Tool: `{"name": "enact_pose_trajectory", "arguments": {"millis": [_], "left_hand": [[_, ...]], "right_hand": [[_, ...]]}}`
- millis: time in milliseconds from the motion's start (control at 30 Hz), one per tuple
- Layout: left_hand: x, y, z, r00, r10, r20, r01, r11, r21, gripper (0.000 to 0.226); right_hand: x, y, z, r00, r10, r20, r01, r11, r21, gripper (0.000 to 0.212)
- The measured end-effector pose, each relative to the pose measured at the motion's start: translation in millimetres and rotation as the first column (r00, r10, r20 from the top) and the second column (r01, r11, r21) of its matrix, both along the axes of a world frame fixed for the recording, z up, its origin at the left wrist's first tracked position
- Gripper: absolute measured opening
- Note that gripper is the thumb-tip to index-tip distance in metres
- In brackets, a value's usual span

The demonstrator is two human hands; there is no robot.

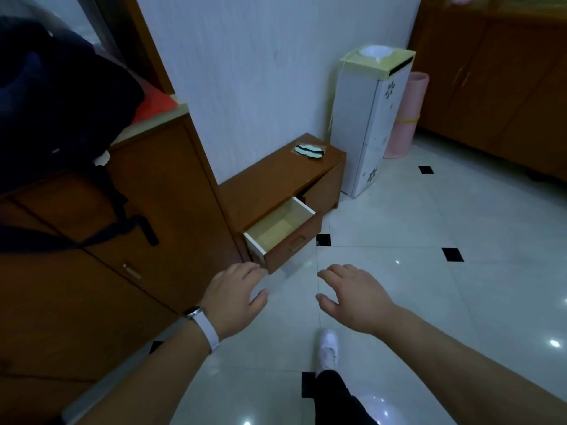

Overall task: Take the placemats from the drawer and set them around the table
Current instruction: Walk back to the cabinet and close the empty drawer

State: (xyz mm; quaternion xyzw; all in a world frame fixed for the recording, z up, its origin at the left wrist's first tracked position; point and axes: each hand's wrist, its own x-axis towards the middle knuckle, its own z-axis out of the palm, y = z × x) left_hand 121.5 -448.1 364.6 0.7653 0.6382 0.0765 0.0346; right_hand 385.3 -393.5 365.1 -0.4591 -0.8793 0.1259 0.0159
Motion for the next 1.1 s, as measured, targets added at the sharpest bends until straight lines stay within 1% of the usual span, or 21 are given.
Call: {"name": "enact_pose_trajectory", "arguments": {"millis": [100,233,333,367,467,633,733,800,867,967,1033,1100], "left_hand": [[-8,52,-5,0.999,0.035,-0.017,-0.035,0.999,-0.034,0.048],[-18,125,-8,1.0,0.027,-0.012,-0.028,0.997,-0.076,0.046],[-22,175,-14,0.996,-0.02,-0.089,0.013,0.997,-0.075,0.039],[-23,192,-16,0.995,-0.033,-0.095,0.026,0.997,-0.079,0.038],[-26,232,-20,0.998,-0.044,-0.054,0.039,0.995,-0.087,0.036],[-45,281,-31,0.998,-0.046,-0.038,0.044,0.997,-0.066,0.034],[-60,303,-53,0.996,-0.073,-0.055,0.066,0.991,-0.115,0.036],[-66,316,-70,0.991,-0.109,-0.08,0.095,0.982,-0.166,0.037],[-73,326,-90,0.99,-0.128,-0.056,0.114,0.972,-0.207,0.039],[-87,347,-121,0.989,-0.145,-0.026,0.136,0.965,-0.224,0.039],[-97,363,-142,0.983,-0.179,-0.047,0.161,0.952,-0.26,0.041],[-108,373,-175,0.978,-0.2,-0.061,0.175,0.942,-0.286,0.041]], "right_hand": [[-14,61,-17,0.999,0.038,-0.009,-0.038,0.999,-0.036,0.067],[-24,142,-25,0.997,0.076,-0.018,-0.077,0.995,-0.069,0.066],[-25,194,-30,0.996,0.077,-0.036,-0.079,0.995,-0.066,0.061],[-25,211,-30,0.996,0.085,-0.042,-0.087,0.994,-0.062,0.059],[-26,253,-34,0.995,0.095,-0.03,-0.097,0.994,-0.059,0.056],[-44,296,-49,0.995,0.09,-0.035,-0.092,0.992,-0.085,0.053],[-54,312,-72,0.997,0.071,-0.005,-0.071,0.988,-0.14,0.05],[-62,319,-87,0.999,0.055,0.001,-0.054,0.985,-0.163,0.051],[-71,324,-101,0.998,0.051,0.022,-0.046,0.983,-0.18,0.051],[-88,337,-123,0.999,0.03,0.028,-0.025,0.985,-0.168,0.051],[-99,350,-140,1.0,0.021,0.006,-0.02,0.986,-0.166,0.05],[-113,363,-173,0.999,0.039,-0.009,-0.041,0.984,-0.173,0.051]]}}
